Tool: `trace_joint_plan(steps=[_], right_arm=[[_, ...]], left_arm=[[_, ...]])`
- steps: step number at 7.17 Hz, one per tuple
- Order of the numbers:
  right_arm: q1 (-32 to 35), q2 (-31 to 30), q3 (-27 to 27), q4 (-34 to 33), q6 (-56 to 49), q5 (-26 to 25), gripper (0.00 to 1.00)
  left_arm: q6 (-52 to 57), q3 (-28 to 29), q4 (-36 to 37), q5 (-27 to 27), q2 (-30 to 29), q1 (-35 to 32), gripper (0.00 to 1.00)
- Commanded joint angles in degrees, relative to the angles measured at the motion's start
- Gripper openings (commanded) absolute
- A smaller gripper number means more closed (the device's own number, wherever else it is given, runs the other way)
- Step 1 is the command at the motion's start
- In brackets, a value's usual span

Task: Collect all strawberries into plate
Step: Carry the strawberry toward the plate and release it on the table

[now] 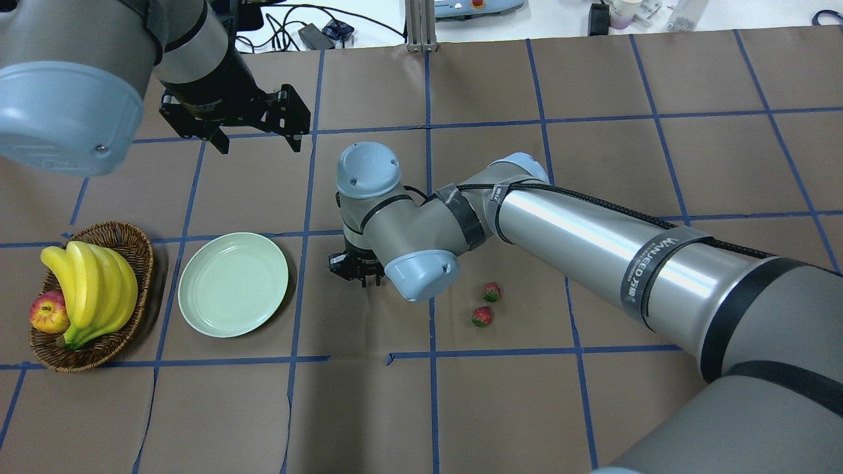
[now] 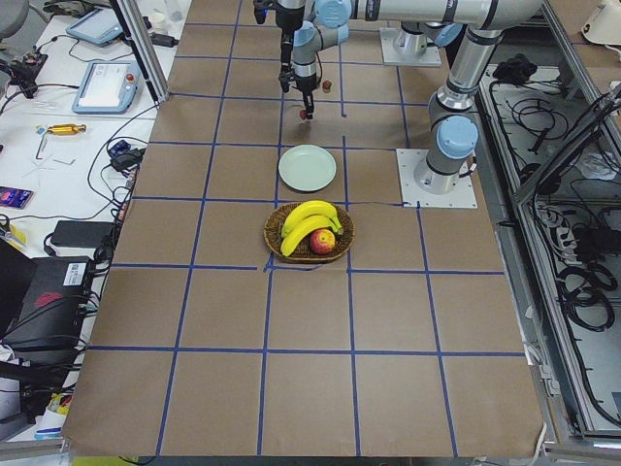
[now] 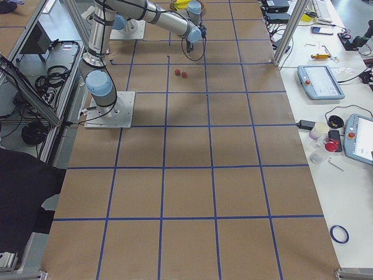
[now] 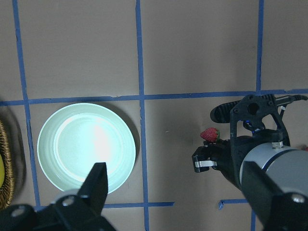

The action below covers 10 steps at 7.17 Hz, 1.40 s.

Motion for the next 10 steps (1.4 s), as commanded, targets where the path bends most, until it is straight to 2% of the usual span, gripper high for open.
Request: trace_joint_plan(steps=[1, 3, 5, 6, 7, 8, 10], right_arm=[[-0.02, -0.35, 0.09, 0.82, 0.28, 0.96, 1.0], [-0.2, -2.19, 0.09, 3.18, -0.34, -2.01, 1.0], [-1.95, -4.56, 0.34, 10.99, -0.34, -11.65, 1.0], [-5.18, -5.62, 0.79, 11.98, -0.34, -15.09, 1.0], [-9.39, -7.89, 2.88, 14.78, -0.43, -15.22, 1.0], [-11.26, -10.7, 6.73, 14.2, -1.64, -15.3, 1.0], [-14.16, -11.95, 15.95, 3.61, -2.18, -15.13, 1.0]], left_arm=[[0.0, -0.01, -0.01, 0.01, -0.06, 0.0, 1.0], [0.0, -0.01, -0.01, -0.08, -0.06, 0.0, 1.0], [0.0, -0.1, -0.01, 0.01, -0.06, 0.0, 1.0], [0.0, -0.1, 0.08, 0.01, -0.06, 0.0, 1.0], [0.0, -0.1, 0.08, 0.01, -0.06, 0.0, 1.0], [0.0, -0.1, 0.08, 0.01, -0.06, 0.0, 1.0], [0.0, -0.19, -0.01, 0.01, -0.06, 0.0, 1.0]])
